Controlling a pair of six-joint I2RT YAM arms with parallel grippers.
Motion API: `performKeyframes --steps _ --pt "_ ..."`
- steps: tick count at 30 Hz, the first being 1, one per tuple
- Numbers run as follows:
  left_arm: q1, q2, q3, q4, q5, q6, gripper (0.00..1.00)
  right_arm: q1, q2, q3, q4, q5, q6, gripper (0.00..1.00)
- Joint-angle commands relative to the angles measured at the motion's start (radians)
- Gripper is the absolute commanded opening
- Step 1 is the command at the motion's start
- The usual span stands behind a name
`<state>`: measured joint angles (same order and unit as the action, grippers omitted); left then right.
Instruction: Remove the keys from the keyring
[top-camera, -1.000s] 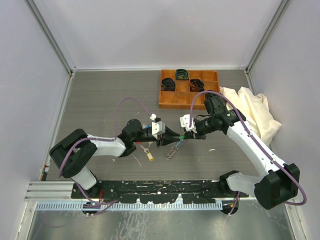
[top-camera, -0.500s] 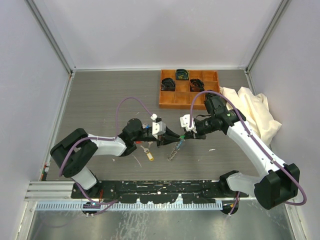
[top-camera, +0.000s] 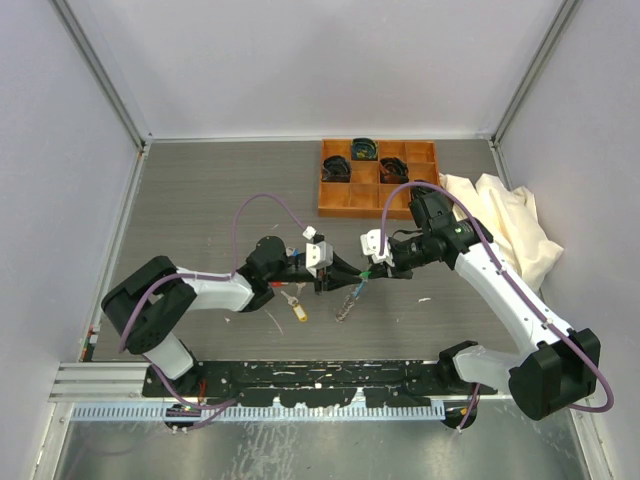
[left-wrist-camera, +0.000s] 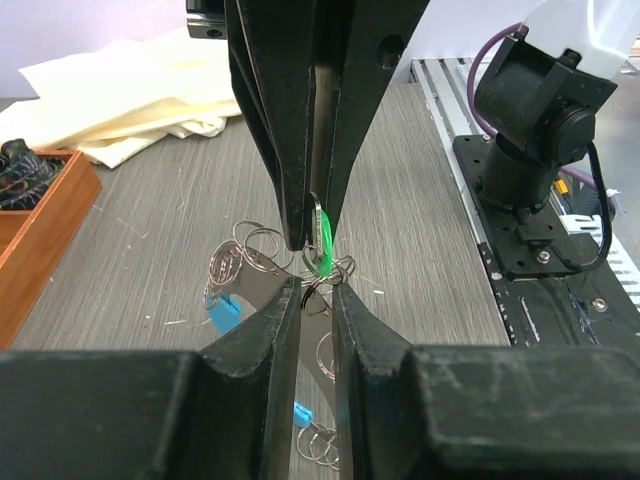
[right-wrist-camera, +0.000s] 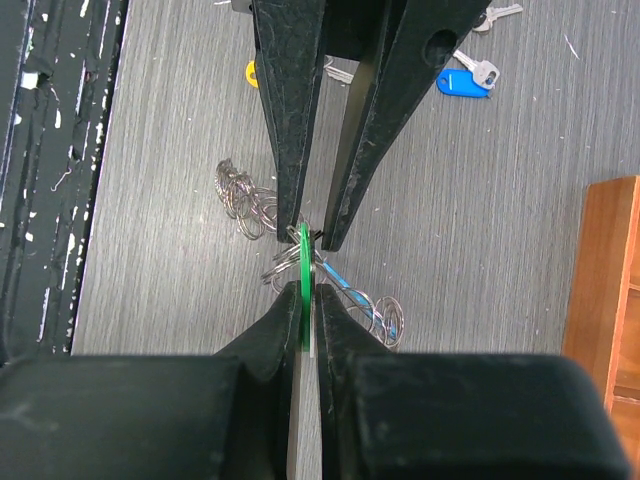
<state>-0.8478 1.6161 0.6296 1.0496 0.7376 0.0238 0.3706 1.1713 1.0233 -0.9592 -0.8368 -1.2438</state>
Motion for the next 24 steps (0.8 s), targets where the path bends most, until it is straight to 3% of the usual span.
performKeyframes --steps 1,10,24 --pt "0.003 0.007 0.038 0.035 -0.003 -0.011 0.19 -0.004 -0.029 0.047 0.006 -0.043 -0.011 0.01" --pt "0.004 0.003 0.019 0.052 -0.018 -0.024 0.0 -0.006 -0.031 0.048 0.004 -0.042 -0.011 0.01" --pt "-0.002 -0.13 -0.047 -0.061 -0.224 -0.13 0.0 -0.006 -0.045 0.043 -0.002 0.001 0.01 0.01"
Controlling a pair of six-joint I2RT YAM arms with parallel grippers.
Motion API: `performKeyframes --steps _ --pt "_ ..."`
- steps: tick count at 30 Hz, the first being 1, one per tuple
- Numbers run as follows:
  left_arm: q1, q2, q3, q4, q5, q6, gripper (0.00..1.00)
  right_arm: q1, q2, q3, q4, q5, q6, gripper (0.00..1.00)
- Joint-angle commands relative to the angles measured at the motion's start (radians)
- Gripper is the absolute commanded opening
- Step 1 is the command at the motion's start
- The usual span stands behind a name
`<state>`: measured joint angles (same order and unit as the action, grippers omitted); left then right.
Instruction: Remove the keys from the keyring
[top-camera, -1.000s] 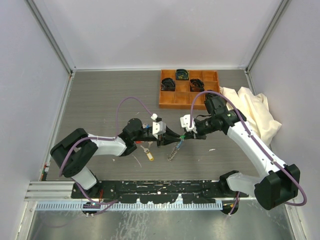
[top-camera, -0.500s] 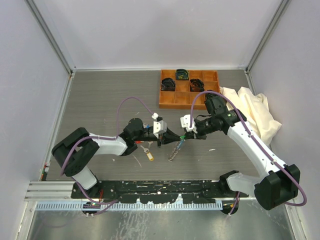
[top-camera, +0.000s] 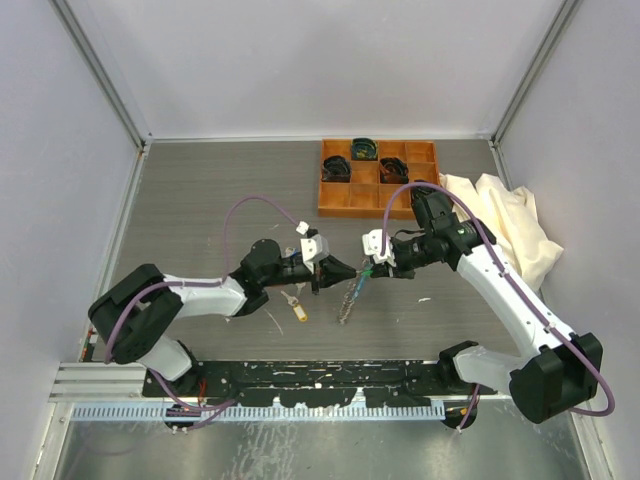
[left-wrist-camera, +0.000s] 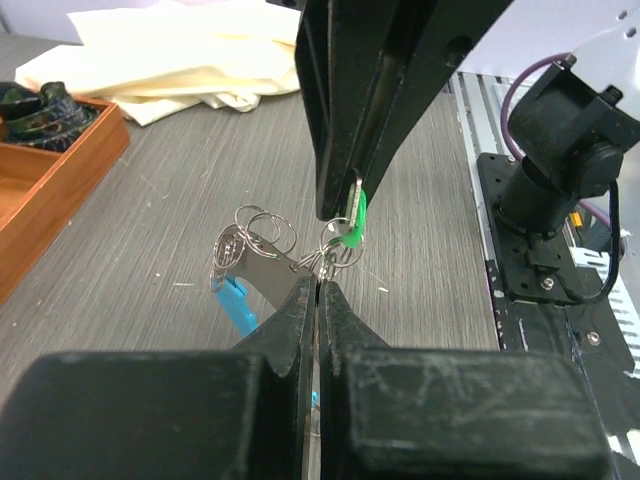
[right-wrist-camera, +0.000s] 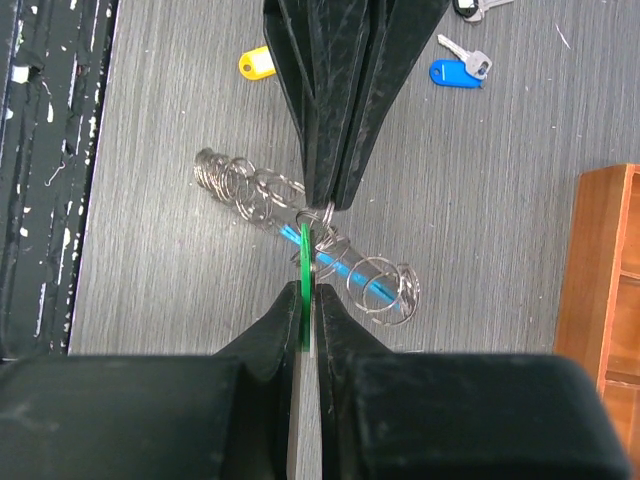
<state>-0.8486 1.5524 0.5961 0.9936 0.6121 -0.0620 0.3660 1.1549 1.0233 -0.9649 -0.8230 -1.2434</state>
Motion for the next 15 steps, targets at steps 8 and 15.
performKeyframes --steps 8,15 --pt "-0.05 -0.084 -0.031 -0.005 -0.247 -0.099 0.0 0.008 -0.03 0.017 0.002 0.003 0.022 0.01" --pt "-0.089 -0.101 -0.056 0.016 -0.374 -0.117 0.0 0.026 -0.025 -0.021 0.038 0.077 0.068 0.01"
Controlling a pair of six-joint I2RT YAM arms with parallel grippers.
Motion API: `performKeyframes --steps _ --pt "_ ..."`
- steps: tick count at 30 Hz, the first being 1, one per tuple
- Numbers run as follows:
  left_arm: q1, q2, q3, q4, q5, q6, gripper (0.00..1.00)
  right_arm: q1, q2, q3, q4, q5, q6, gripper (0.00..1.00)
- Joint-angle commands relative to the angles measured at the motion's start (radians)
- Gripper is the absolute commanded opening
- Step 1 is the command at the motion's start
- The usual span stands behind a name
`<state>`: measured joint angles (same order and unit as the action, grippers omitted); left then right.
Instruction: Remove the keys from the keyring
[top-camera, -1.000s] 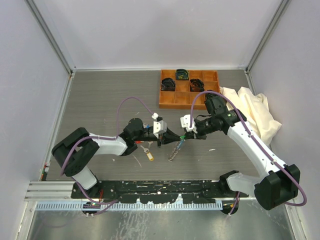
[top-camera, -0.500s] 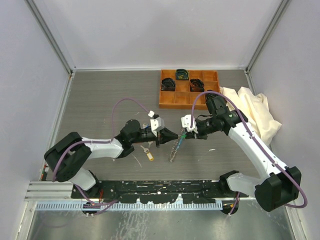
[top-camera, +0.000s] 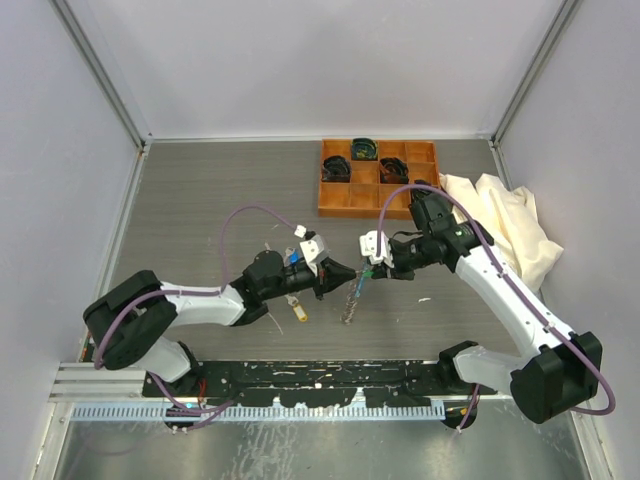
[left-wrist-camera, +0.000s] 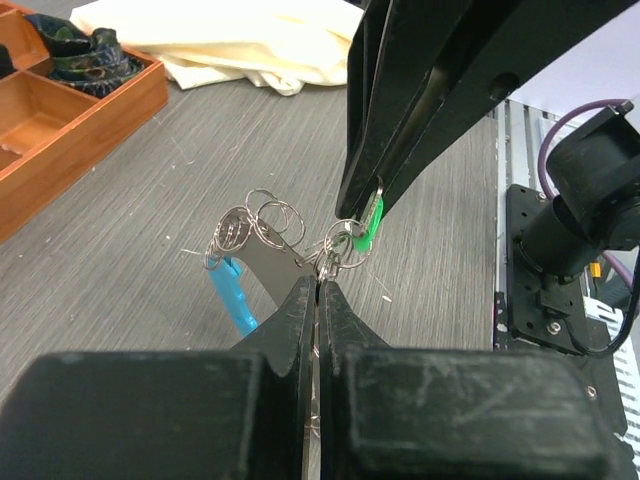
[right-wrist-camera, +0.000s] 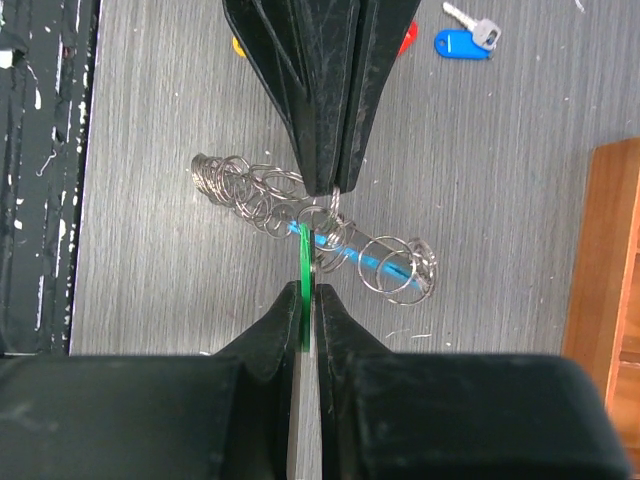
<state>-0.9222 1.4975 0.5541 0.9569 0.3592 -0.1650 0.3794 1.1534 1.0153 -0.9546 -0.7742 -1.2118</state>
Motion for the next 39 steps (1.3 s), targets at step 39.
performKeyframes --steps 39 --pt "-0.043 -0.035 -0.203 0.367 -0.14 -0.072 0.36 0.072 0.018 -0.013 0.14 0.074 0.189 0.01"
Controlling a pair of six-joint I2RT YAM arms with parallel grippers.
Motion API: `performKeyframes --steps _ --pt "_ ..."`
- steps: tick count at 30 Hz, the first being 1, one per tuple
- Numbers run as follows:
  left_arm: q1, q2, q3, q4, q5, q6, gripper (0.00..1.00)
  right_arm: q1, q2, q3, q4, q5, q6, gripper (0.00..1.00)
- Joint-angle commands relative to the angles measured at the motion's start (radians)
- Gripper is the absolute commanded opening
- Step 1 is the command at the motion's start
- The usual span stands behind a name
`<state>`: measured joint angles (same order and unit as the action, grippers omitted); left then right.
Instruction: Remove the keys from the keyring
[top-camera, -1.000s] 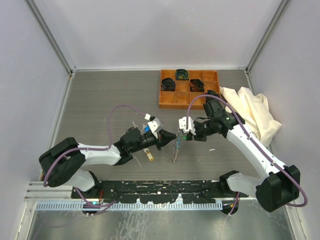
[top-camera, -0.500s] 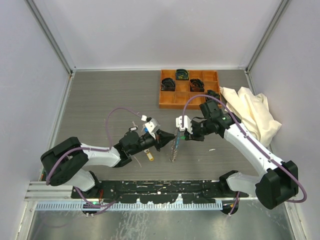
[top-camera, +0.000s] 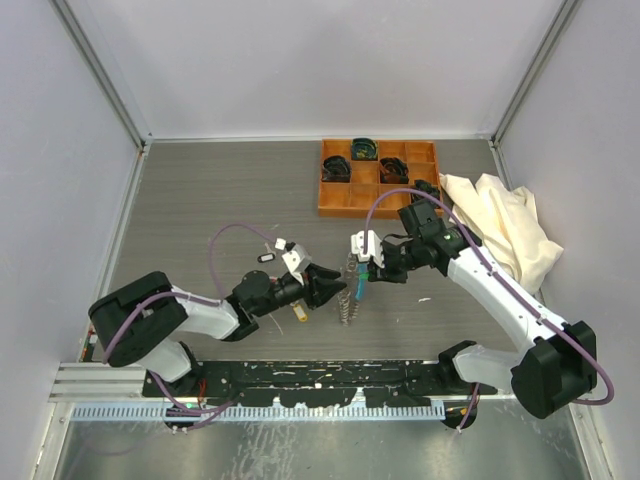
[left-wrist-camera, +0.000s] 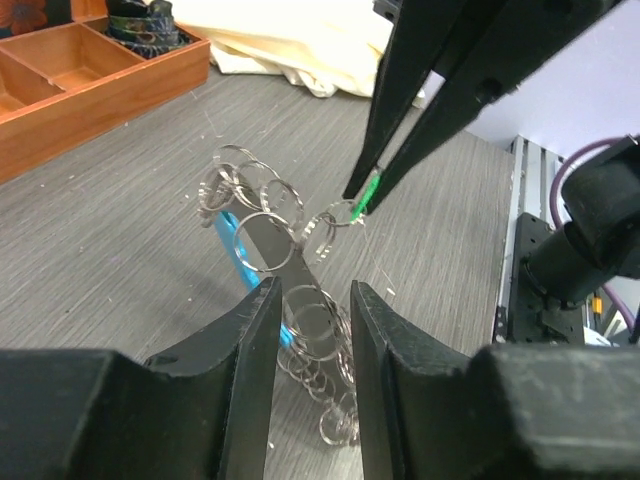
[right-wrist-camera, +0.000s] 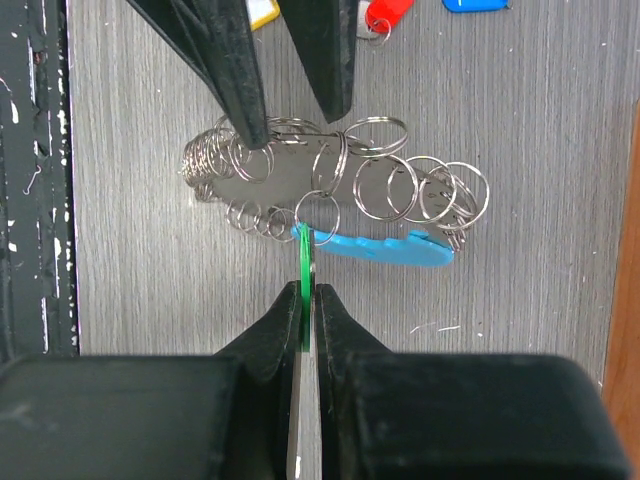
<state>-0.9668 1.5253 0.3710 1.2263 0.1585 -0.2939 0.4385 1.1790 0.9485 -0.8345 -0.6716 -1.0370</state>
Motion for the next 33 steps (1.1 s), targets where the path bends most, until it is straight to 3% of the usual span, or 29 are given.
performKeyframes --steps 1,4,10,16,24,33 --pt "0.001 -0.087 -0.028 0.086 0.075 0.072 0.36 0.015 -0.01 0.058 0.021 -0.027 0.015 0.01" --pt "0.002 -0.194 -0.031 -0.03 0.125 0.124 0.36 0.018 -0.016 0.073 0.024 -0.021 0.015 0.01" --pt "0.002 -0.472 0.065 -0.491 0.186 0.217 0.39 0.021 -0.052 0.096 0.028 -0.034 0.012 0.01" --pt "-0.001 -0.627 0.14 -0.745 0.28 0.285 0.41 0.02 -0.092 0.08 0.013 -0.054 -0.006 0.01" --pt "0.0 -0.648 0.136 -0.746 0.296 0.298 0.4 0.021 -0.123 0.074 -0.022 -0.119 -0.037 0.01" --pt "0.0 -0.496 0.182 -0.649 0.3 0.329 0.4 0.028 -0.123 0.079 -0.043 -0.155 -0.061 0.01"
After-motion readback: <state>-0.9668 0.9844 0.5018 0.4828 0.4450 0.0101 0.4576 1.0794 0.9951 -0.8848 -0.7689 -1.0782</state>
